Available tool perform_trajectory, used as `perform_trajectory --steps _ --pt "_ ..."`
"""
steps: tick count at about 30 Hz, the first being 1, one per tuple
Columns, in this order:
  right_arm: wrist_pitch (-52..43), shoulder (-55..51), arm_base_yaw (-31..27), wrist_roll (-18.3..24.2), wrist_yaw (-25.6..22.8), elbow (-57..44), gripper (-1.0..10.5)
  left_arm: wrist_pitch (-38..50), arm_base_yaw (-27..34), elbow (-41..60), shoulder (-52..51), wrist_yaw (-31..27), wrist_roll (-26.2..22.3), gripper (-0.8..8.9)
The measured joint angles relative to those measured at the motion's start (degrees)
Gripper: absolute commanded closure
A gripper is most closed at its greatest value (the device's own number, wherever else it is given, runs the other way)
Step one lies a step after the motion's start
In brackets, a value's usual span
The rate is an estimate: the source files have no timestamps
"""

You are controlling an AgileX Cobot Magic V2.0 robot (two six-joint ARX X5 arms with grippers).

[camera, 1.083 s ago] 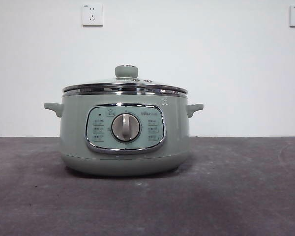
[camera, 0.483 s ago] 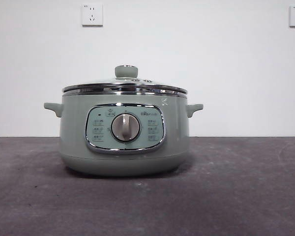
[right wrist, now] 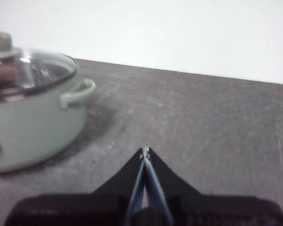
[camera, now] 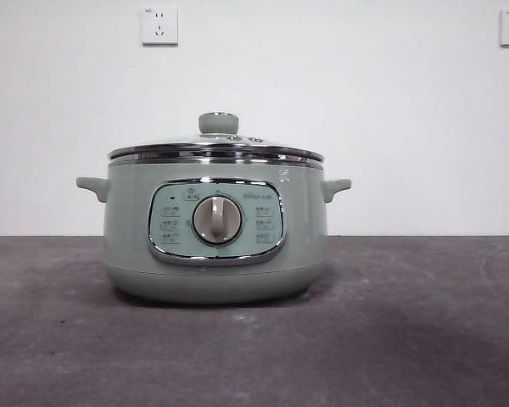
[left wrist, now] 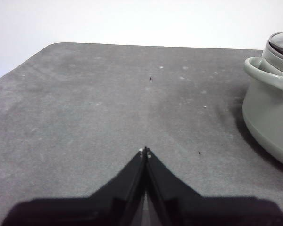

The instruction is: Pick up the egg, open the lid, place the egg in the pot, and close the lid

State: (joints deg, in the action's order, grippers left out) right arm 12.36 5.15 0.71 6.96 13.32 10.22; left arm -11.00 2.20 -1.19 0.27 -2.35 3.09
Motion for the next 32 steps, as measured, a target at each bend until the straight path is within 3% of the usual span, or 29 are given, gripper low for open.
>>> perform_trajectory --steps 7,16,22,32 --pt "0.83 -4.13 -0.35 -1.25 0.00 -7.41 9.5 0.00 0.00 0.00 0.00 0.00 0.00 8.17" --pt "-0.35 -4.33 -0.35 -2.64 -0.09 -8.20 9.5 0.02 0.00 0.00 0.00 -0.02 0.00 8.17" --pt "-0.37 -4.33 -0.35 0.46 -1.49 -8.22 9.5 0.02 0.00 0.00 0.00 -0.02 0.00 8.17" --pt "-0.37 -4.33 -0.35 1.44 -1.49 -8.22 9.5 0.02 0.00 0.00 0.00 -0.02 0.00 8.17"
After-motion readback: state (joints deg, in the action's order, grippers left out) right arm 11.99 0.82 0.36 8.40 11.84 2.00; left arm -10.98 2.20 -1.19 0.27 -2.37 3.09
